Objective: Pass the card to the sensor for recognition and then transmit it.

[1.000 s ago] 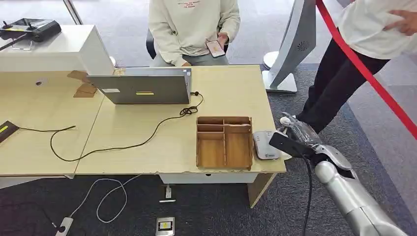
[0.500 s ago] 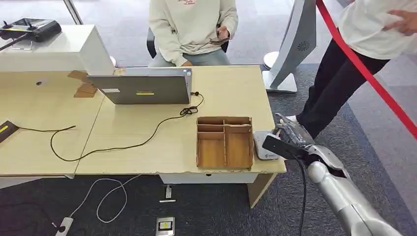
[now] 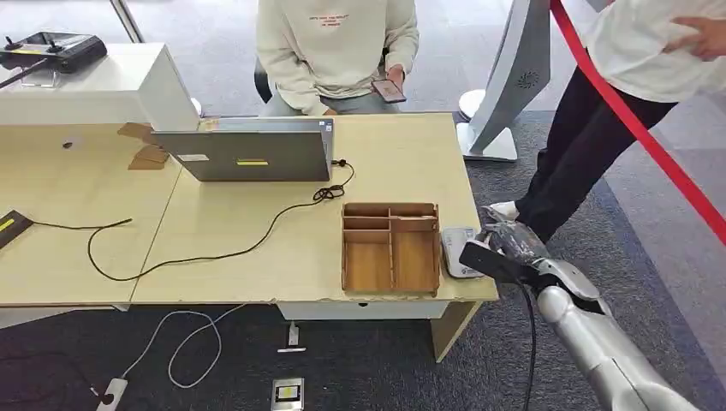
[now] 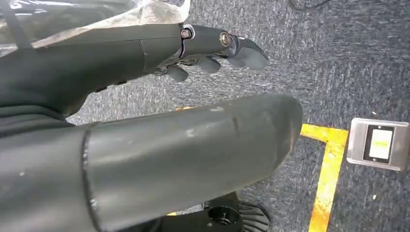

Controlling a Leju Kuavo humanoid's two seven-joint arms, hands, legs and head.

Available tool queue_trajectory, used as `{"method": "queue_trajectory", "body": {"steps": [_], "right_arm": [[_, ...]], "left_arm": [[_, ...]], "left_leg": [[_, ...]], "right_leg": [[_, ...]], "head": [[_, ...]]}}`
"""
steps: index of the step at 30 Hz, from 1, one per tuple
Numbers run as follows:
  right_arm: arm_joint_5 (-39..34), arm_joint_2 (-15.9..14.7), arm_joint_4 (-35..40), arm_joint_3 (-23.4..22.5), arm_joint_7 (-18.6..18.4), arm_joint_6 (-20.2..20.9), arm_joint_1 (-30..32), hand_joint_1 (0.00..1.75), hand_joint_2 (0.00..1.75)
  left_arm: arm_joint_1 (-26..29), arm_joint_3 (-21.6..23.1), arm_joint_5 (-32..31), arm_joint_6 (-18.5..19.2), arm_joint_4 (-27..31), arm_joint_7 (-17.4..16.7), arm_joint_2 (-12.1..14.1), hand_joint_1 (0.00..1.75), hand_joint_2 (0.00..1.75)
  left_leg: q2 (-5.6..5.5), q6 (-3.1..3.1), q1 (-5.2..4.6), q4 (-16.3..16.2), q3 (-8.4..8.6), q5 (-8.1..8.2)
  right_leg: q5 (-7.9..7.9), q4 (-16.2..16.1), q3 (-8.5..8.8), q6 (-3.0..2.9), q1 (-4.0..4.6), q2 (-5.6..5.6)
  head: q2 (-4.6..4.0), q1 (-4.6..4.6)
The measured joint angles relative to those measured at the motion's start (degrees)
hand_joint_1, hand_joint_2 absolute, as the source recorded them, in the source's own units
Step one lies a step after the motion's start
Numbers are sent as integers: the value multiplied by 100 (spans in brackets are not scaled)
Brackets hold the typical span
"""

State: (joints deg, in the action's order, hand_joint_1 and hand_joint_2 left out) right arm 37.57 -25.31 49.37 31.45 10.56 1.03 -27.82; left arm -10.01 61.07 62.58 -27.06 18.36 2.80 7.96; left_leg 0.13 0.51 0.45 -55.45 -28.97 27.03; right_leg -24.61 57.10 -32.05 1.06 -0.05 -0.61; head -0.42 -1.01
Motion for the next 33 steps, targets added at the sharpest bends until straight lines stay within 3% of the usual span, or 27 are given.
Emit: {"method": "queue_trajectory", "body": {"steps": [5, 10, 15, 26, 33], "right_arm": [[37, -7, -11, 0, -68, 28, 23, 175, 175], [57, -7, -87, 0, -103, 13, 25, 175, 175], [55, -7, -173, 0, -101, -28, 21, 175, 175], [-394, 79, -234, -162, 81, -888, 5, 175, 175], [-544, 206, -105, -459, 212, -1043, -391, 175, 175]], "left_arm": [[-1, 13, 9, 28, 0, 33, 0, 0, 0], [-4, 116, -81, 345, -2, -9, 140, 0, 0], [-6, 129, 26, 129, -4, 85, 140, 0, 0], [-10, 160, -59, 135, -13, 219, 94, 0, 0], [-20, 223, -61, -70, -7, 170, 57, 0, 0]], "left_leg": [[3, 0, 0, 0, 2, 0], [4, 0, 0, 0, 6, 0], [3, 0, 0, 0, 9, -1], [0, -1, 0, -1, 2, -1], [2, -2, 0, -1, 2, -3]], "right_leg": [[0, 0, 1, 0, 0, 1], [1, 0, 4, -1, 1, 2], [1, 0, 9, -1, 0, 2], [3, 0, 9, 2, -1, 1], [4, 0, 7, 1, 0, 1]], "head": [[0, 0], [0, -2], [0, -2], [0, -2], [0, 2]]}}
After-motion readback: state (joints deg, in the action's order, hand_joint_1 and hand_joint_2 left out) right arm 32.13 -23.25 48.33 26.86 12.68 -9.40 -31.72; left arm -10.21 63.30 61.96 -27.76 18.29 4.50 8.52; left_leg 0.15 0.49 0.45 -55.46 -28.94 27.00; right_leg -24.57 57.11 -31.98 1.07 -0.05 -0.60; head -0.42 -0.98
